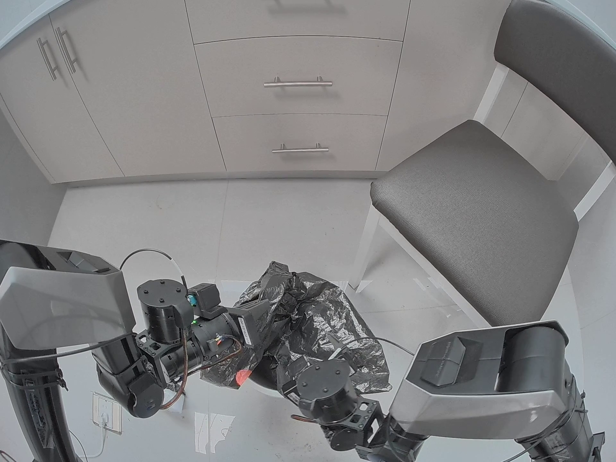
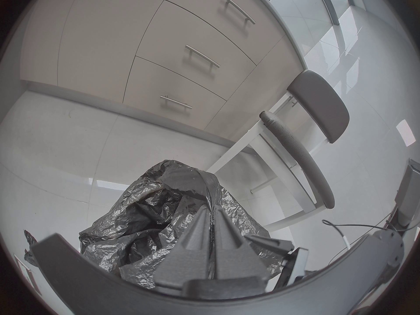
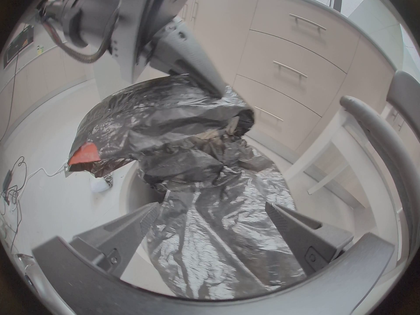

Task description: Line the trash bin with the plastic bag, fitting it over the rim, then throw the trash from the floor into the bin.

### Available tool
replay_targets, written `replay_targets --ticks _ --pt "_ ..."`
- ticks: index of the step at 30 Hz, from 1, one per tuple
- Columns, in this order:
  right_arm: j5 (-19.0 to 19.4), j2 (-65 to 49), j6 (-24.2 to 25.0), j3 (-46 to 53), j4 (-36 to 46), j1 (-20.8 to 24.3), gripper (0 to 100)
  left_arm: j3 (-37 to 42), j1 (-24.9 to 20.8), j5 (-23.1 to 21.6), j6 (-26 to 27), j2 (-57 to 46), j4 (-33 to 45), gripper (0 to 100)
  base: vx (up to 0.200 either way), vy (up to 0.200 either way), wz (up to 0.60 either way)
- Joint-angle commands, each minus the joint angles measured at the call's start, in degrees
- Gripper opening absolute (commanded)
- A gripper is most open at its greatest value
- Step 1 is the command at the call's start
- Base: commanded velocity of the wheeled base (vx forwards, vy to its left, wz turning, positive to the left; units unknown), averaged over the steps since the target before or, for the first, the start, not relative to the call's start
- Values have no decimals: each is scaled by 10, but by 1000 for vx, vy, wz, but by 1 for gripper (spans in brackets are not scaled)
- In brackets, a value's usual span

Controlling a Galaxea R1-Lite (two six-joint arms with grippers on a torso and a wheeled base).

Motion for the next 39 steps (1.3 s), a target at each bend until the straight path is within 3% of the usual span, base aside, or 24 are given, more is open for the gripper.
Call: replay_targets --ticks 1,10,17,30,39 --pt "-11 -41 -6 73 -55 -22 100 0 -3 0 0 1 0 0 0 0 0" --pt "-13 -36 -21 186 -186 -70 100 1 -4 0 0 1 0 0 0 0 0" --pt "-41 -36 0 242 -189 -99 100 0 -4 0 0 2 0 0 0 0 0" --pt "-44 -43 59 324 -189 -101 100 -1 -3 0 1 4 0 0 0 0 0" --pt "-44 -42 69 355 -189 -102 100 0 -3 0 0 3 0 0 0 0 0"
